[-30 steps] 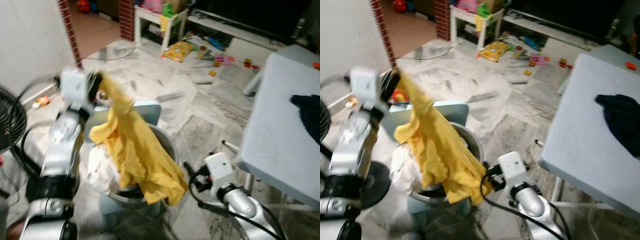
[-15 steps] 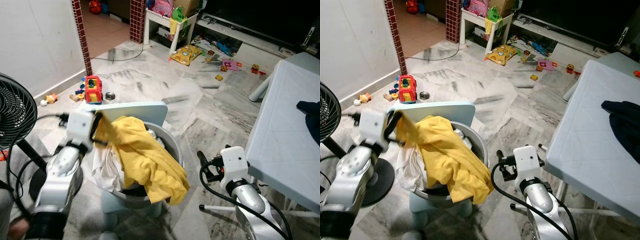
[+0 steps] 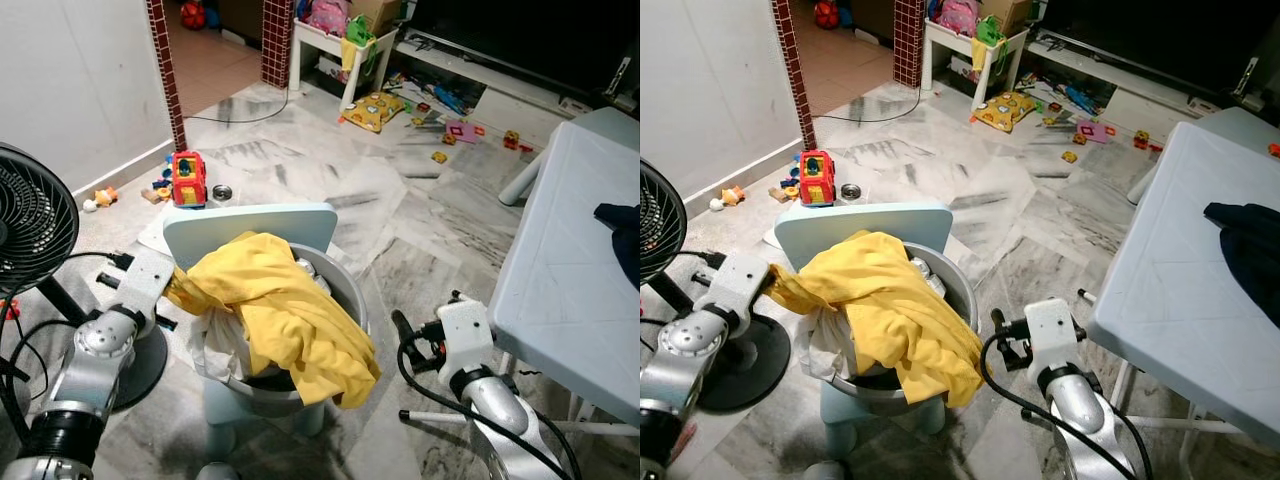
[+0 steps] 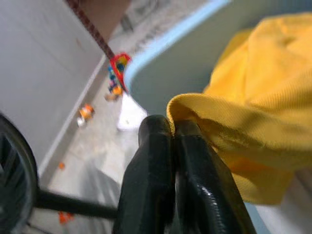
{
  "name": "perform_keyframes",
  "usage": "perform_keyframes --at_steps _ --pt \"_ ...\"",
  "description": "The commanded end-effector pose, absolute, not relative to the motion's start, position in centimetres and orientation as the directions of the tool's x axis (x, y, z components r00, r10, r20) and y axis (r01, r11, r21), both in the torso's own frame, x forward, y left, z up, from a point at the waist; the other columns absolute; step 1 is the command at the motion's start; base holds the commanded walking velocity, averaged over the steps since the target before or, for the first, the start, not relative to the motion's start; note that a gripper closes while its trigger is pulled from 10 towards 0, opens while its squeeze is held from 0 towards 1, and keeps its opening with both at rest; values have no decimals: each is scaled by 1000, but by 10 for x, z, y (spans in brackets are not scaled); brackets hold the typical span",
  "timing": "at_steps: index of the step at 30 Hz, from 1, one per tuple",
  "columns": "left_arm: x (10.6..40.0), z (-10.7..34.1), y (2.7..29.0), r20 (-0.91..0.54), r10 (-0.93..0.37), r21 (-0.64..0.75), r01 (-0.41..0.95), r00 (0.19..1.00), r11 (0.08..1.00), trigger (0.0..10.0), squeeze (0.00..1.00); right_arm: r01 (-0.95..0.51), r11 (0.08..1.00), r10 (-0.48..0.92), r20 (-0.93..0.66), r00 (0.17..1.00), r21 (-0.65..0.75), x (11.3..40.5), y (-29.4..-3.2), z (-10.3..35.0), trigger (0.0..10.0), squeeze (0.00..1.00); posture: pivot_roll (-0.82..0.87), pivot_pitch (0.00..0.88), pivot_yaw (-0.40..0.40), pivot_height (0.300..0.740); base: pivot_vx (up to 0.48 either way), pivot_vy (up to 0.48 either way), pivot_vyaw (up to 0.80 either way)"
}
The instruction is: Hang hanger
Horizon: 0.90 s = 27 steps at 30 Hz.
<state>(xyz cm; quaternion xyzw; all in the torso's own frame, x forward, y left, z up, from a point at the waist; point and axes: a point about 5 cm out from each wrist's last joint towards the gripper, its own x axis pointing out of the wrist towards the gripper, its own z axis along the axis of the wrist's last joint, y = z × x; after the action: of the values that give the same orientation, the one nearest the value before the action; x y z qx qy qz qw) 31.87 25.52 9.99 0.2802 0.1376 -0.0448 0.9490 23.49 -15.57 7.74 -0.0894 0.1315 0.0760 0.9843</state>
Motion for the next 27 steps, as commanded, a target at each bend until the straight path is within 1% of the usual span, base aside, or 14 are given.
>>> perform_keyframes --at_steps 1,4,7,12,15,17,18,21,22,23,24,25,26,27 --pt "324 107 252 -245 -17 593 164 969 788 10000 1000 -156 974 111 -257 960 -163 234 -160 82 10000 0 130 107 -133 740 0 0 0" --pt "330 118 251 -180 -7 682 130 984 720 10000 1000 -157 974 112 -257 960 -162 234 -159 83 10000 0 130 107 -133 740 0 0 0" --pt "335 127 248 -141 -29 728 124 990 674 10000 1000 -157 974 112 -257 960 -164 234 -160 83 10000 0 128 109 -136 740 0 0 0" --pt "340 139 250 -123 -59 805 134 991 578 10000 1000 -156 974 109 -257 960 -167 235 -162 84 10000 0 128 112 -138 740 0 0 0" --pt "342 143 249 -111 -65 814 128 992 567 10000 1000 -157 973 110 -259 960 -167 234 -162 84 10000 0 128 112 -139 740 0 0 0" --pt "347 156 242 -78 -115 839 127 990 529 10000 1000 -162 973 115 -262 958 -166 234 -161 83 10000 0 129 112 -141 740 0 0 0" --pt "348 158 239 -78 -127 837 134 989 530 10000 1000 -163 973 116 -262 958 -166 234 -161 83 10000 0 129 111 -141 740 0 0 0" --pt "350 156 231 -163 -167 820 228 972 524 10000 1000 -172 971 125 -267 956 -164 234 -160 83 10000 0 125 111 -140 740 0 0 0" --pt "350 151 227 -233 -188 800 298 954 521 10000 1000 -179 970 130 -268 955 -165 234 -160 83 10000 0 124 111 -140 740 0 0 0" --pt "350 151 227 -233 -188 800 298 954 521 10000 1000 -179 970 130 -268 955 -165 234 -160 83 10000 0 124 111 -140 740 0 0 0" --pt "350 146 225 -297 -195 735 354 935 579 10000 1000 -178 970 130 -268 955 -164 234 -160 83 10000 0 125 110 -139 740 0 0 0" --pt "344 131 219 -473 -258 569 516 842 640 10000 1000 -176 971 128 -267 955 -164 234 -161 84 10000 0 126 109 -138 740 0 0 0" --pt "341 127 216 -514 -298 474 556 804 683 10000 1000 -175 971 127 -268 955 -164 234 -161 83 10000 0 126 109 -138 740 0 0 0" --pt "341 126 216 -516 -304 454 556 801 696 10000 1000 -175 971 127 -269 955 -164 234 -161 83 10000 0 126 109 -138 740 0 0 0"
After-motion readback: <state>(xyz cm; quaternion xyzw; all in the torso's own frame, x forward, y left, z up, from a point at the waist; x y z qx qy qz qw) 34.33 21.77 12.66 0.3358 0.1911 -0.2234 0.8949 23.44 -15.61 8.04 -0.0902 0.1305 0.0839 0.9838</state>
